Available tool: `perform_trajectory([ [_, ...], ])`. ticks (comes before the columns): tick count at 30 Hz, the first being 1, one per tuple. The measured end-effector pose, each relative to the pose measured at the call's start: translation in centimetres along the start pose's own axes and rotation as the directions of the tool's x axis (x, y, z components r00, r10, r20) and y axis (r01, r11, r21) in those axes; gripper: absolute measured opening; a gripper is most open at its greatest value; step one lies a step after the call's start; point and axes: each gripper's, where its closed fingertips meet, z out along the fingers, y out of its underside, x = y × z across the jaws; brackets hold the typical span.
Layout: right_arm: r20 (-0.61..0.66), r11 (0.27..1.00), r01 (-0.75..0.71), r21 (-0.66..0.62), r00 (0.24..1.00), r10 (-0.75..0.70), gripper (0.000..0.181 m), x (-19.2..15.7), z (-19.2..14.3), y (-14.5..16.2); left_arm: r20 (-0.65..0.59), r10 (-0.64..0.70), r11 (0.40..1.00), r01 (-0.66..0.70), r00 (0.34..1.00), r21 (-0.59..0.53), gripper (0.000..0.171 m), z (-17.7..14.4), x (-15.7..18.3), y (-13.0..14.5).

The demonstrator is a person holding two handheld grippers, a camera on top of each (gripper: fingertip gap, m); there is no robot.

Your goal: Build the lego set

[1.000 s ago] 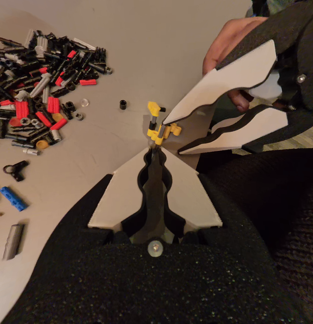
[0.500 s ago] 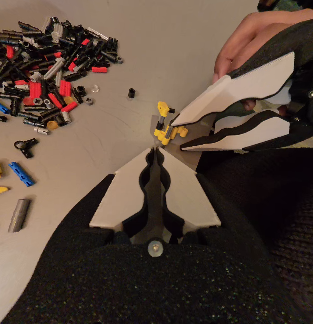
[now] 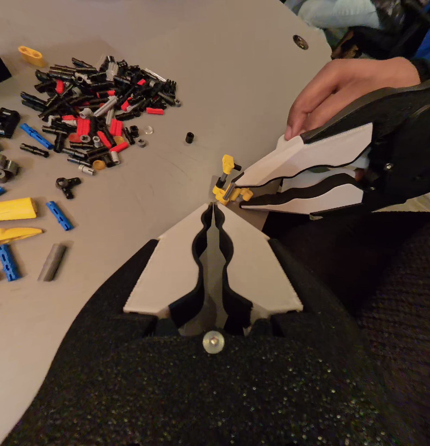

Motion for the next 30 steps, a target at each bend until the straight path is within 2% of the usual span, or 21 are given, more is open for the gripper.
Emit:
perform_trajectory([
  [3, 0.005, 0.999, 0.029, -0.022, 1.0, -0.029, 0.021, 0.0, 0.0, -0.1, -0.04, 0.026, 1.0, -0.026, 0.999, 0.004, 0.001, 0.0, 0.9, 0.3],
  [12, 0.041, 0.989, 0.118, -0.09, 0.993, -0.115, 0.021, -0.1, 0.3, -0.5, 0.027, 0.113, 0.993, -0.113, 0.993, -0.017, 0.007, 1.1, 0.6, 0.5],
  [20, 0.034, 0.978, 0.179, -0.111, 0.984, -0.176, 0.022, -0.2, 0.3, -1.0, 0.036, 0.113, 0.992, -0.111, 0.993, -0.055, 0.007, 1.5, 0.3, 1.0],
  [25, 0.031, 0.981, 0.17, -0.095, 0.985, -0.168, 0.022, -0.2, 0.2, -1.4, 0.044, 0.105, 0.992, -0.102, 0.993, -0.071, 0.007, 1.6, 0.1, 1.2],
  [30, 0.044, 0.993, 0.095, -0.064, 0.995, -0.092, 0.022, -0.2, 0.2, -1.2, 0.052, 0.113, 0.992, -0.109, 0.992, -0.061, 0.007, 1.5, 0.0, 1.0],
])
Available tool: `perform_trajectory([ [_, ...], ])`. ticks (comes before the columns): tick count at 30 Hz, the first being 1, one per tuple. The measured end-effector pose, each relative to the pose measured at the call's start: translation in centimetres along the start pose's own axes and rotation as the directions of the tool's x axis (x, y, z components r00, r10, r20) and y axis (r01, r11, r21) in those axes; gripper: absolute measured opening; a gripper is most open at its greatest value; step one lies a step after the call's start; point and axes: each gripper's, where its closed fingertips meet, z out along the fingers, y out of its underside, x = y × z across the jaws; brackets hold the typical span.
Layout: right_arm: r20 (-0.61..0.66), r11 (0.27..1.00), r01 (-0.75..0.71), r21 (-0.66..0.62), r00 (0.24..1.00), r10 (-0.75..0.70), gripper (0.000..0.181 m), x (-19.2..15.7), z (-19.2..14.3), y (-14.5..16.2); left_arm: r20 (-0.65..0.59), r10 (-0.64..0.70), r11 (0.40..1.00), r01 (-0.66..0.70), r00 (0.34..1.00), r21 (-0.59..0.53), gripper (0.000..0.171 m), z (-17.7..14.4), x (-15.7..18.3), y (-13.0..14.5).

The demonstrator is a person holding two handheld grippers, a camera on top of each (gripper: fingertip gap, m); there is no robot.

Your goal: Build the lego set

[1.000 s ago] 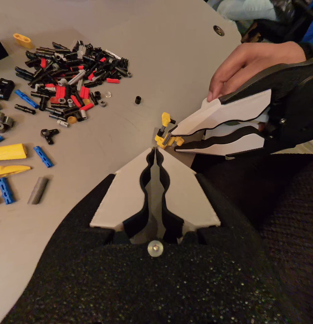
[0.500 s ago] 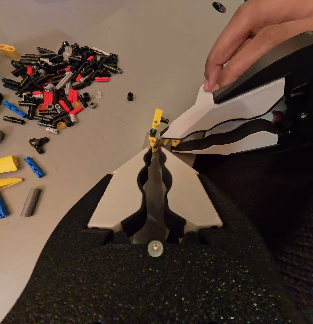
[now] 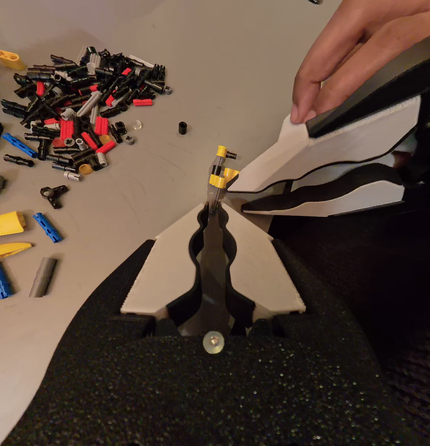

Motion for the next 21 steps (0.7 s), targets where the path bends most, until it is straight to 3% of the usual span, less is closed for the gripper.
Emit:
perform_trajectory([
  [5, 0.0, 0.991, -0.121, 0.059, 0.993, 0.122, 0.022, 1.0, -1.5, -0.2, -0.003, 0.002, 1.0, -0.002, 1.0, 0.009, 0.007, -0.1, 0.0, -0.2],
  [11, 0.038, 0.958, -0.285, 0.031, 0.958, 0.284, 0.022, 0.9, -1.3, 1.9, 0.005, 0.008, 1.0, -0.008, 1.0, -0.008, 0.007, -0.9, 0.2, 0.0],
  [21, 0.198, 0.882, -0.469, 0.055, 0.87, 0.451, 0.032, 0.2, -0.8, 1.5, -0.008, 0.001, 0.998, -0.001, 1.0, -0.056, 0.005, -0.2, 0.1, 0.8],
])
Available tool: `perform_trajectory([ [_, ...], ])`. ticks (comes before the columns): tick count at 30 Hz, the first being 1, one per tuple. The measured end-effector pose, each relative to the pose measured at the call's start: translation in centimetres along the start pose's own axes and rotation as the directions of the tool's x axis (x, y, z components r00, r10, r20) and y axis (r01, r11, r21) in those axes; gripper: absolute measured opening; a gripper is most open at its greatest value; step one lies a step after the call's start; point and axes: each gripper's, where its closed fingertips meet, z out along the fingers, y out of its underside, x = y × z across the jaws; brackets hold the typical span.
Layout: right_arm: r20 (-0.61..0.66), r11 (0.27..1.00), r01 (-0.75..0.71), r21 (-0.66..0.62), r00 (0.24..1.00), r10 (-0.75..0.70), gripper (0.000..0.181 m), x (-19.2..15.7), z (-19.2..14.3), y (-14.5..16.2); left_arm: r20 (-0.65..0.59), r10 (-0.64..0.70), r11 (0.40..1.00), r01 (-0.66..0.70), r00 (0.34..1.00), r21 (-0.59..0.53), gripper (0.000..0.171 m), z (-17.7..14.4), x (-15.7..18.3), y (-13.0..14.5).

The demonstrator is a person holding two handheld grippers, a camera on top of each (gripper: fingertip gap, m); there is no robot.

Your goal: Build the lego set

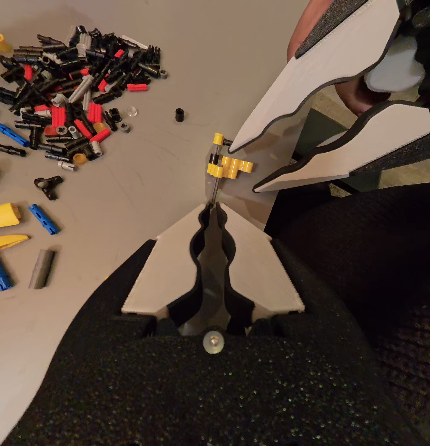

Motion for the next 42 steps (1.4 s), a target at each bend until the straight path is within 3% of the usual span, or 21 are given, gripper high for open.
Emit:
perform_trajectory([
  [8, 0.046, 1.0, -0.026, 0.008, 0.999, 0.026, 0.033, -0.6, 0.3, -0.3, -0.007, 0.008, 1.0, -0.009, 1.0, -0.006, 0.0, 0.5, 0.1, -0.3],
  [19, 0.007, 0.998, 0.059, -0.039, 0.998, -0.059, 0.033, -0.4, 0.8, -0.6, -0.006, 0.011, 1.0, -0.011, 1.0, 0.003, 0.0, 0.8, -0.3, -0.7],
  [33, 0.0, 0.992, 0.104, -0.076, 0.995, -0.104, 0.034, -0.5, 1.4, -1.1, 0.0, -0.032, 0.996, 0.032, 0.999, 0.082, 0.01, -0.3, -0.7, -1.2],
  [42, 0.005, 0.997, 0.063, -0.042, 0.998, -0.063, 0.034, -0.4, 1.7, -1.5, 0.036, -0.006, 0.999, 0.004, 0.999, 0.049, 0.012, 0.4, -1.3, -1.3],
])
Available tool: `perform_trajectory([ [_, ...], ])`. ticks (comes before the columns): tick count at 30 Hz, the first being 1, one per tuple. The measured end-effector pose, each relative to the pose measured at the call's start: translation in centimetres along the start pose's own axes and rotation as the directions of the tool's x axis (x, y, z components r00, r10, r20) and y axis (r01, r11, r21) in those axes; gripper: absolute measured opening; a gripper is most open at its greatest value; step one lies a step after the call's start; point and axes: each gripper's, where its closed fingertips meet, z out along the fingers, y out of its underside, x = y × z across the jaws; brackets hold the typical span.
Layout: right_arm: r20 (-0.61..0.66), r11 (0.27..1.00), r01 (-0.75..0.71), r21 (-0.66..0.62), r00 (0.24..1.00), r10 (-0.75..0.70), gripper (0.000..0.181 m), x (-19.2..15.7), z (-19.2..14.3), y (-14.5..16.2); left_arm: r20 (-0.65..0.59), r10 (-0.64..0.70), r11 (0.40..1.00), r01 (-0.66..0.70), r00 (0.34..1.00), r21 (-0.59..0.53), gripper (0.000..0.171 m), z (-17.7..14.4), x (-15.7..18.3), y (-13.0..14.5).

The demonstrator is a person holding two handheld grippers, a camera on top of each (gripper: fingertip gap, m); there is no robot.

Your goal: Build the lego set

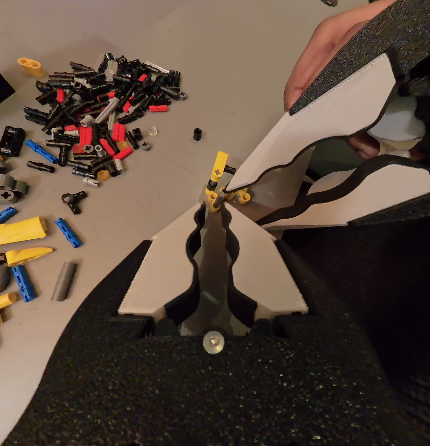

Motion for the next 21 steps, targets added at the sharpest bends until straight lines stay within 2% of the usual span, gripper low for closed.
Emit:
perform_trajectory([
  [13, -0.026, 0.996, -0.066, 0.065, 0.997, 0.068, 0.034, 1.4, 1.6, -1.8, 0.057, -0.013, 1.0, 0.014, 0.998, -0.018, 0.008, -0.4, -2.6, 0.2],
  [21, -0.01, 0.978, -0.112, 0.176, 0.993, 0.115, 0.034, 1.8, -0.8, -2.9, 0.038, -0.029, 0.999, 0.029, 0.999, -0.016, 0.007, -0.4, -2.7, 0.2],
])
